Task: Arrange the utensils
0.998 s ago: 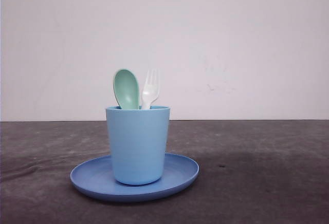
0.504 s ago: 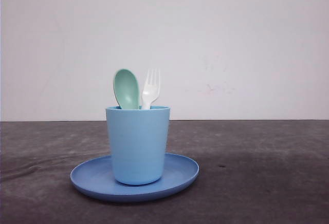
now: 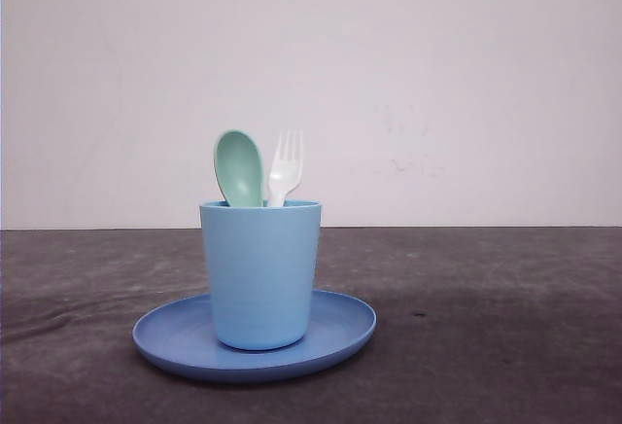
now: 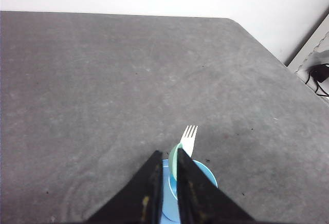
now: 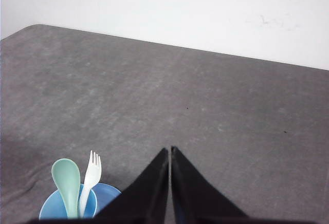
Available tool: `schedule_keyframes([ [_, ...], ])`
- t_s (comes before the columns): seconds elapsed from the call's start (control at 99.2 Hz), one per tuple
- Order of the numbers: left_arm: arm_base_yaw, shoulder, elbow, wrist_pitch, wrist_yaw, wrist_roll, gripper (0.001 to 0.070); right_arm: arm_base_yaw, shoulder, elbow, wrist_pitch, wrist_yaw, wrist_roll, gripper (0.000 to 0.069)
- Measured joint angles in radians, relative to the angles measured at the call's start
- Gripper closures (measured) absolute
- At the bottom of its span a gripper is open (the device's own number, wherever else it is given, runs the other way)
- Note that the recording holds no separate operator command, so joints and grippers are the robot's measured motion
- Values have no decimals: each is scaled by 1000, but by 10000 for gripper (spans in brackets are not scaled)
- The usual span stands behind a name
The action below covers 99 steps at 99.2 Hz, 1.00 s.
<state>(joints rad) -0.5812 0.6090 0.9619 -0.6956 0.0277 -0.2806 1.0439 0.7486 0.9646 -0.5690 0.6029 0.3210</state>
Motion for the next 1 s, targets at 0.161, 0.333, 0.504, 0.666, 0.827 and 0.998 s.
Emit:
schedule_keyframes([
  [0.161, 6, -4, 0, 1, -43, 39, 686, 0, 0, 0, 0, 0, 0, 684],
  [0.333, 113, -29, -50, 106, -110, 124, 686, 0, 0, 0, 0, 0, 0, 684],
  [0.504, 294, -90, -258, 294, -108, 160, 686, 0, 0, 0, 0, 0, 0, 684],
  [0.666, 431, -208, -505, 414, -108, 167, 686, 0, 0, 0, 0, 0, 0, 684],
  [0.827, 504, -362, -727, 503, -108, 192, 686, 0, 0, 0, 0, 0, 0, 684],
  [0.998, 543, -508, -901, 496, -108, 196, 686, 0, 0, 0, 0, 0, 0, 684],
])
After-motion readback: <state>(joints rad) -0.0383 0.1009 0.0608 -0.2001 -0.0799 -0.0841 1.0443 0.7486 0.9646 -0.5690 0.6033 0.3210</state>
